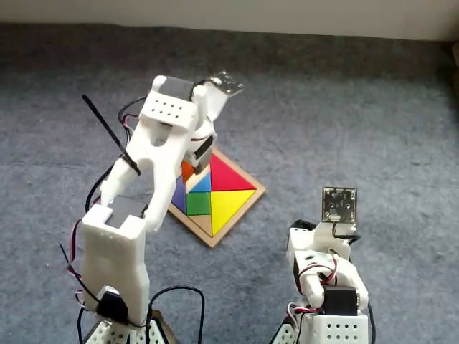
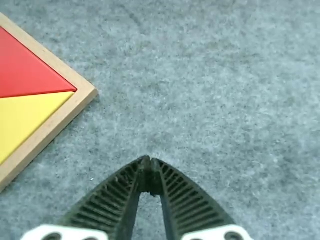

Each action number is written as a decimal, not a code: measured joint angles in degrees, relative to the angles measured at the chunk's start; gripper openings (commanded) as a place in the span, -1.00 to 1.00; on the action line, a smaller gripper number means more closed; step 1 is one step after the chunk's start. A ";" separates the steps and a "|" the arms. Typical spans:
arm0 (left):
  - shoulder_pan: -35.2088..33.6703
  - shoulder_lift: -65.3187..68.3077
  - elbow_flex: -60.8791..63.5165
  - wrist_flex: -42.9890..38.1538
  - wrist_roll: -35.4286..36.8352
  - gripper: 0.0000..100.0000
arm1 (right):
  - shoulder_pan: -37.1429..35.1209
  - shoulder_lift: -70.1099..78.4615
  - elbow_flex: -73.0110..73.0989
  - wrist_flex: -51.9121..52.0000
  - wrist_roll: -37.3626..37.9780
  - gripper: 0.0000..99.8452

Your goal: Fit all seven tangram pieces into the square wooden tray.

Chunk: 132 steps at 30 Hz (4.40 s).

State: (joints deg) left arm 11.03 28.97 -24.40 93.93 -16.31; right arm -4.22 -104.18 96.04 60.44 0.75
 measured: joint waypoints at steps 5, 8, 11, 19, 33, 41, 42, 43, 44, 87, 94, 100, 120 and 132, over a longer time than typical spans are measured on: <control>0.09 0.00 7.56 -8.00 -4.66 -0.99 | 0.00 0.00 0.00 0.00 0.00 -0.99; 0.09 0.00 11.08 -11.43 -8.44 -0.99 | 0.00 0.00 0.00 0.00 0.00 -0.99; 0.09 0.00 12.22 -13.10 -10.64 -0.97 | 0.00 0.00 0.00 0.00 0.00 -0.99; 0.09 0.00 12.66 -13.63 -10.99 -0.61 | 0.00 0.00 0.00 0.00 0.00 -0.99; -0.44 0.00 13.80 -16.70 -5.80 -0.61 | 0.00 0.00 0.00 0.00 0.00 -0.99; -0.70 -2.02 13.27 -16.44 -0.09 -0.61 | 0.00 0.00 0.00 0.00 1.93 -0.99; -0.70 -3.43 12.84 -15.82 0.79 -0.61 | 0.00 0.00 0.00 0.00 2.81 -0.99; -0.70 -5.19 12.57 -14.86 1.49 -0.63 | 0.00 0.00 0.00 0.00 3.43 -0.99; -0.79 -7.03 12.57 -14.15 2.02 -0.67 | 0.00 0.00 0.00 0.00 3.69 -0.99; -20.13 -106.29 96.09 -31.74 3.69 -0.99 | 0.00 0.00 0.00 5.01 0.79 -0.99; -22.15 -125.10 110.07 -31.74 3.69 -0.99 | 0.00 0.00 0.00 5.71 0.79 -0.99; -22.15 -131.16 117.71 -31.74 3.69 -0.99 | -3.43 -0.09 0.00 8.62 0.79 -0.99; -22.15 -131.25 120.44 -22.59 3.69 -0.99 | -3.96 -0.09 0.00 9.23 0.79 -0.99; -22.15 -131.25 120.44 -21.27 3.69 -0.99 | -3.96 -0.09 0.00 9.23 0.79 -0.99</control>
State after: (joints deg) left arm -11.12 -102.29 96.04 72.66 -12.62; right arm -8.18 -104.26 96.04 69.67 1.54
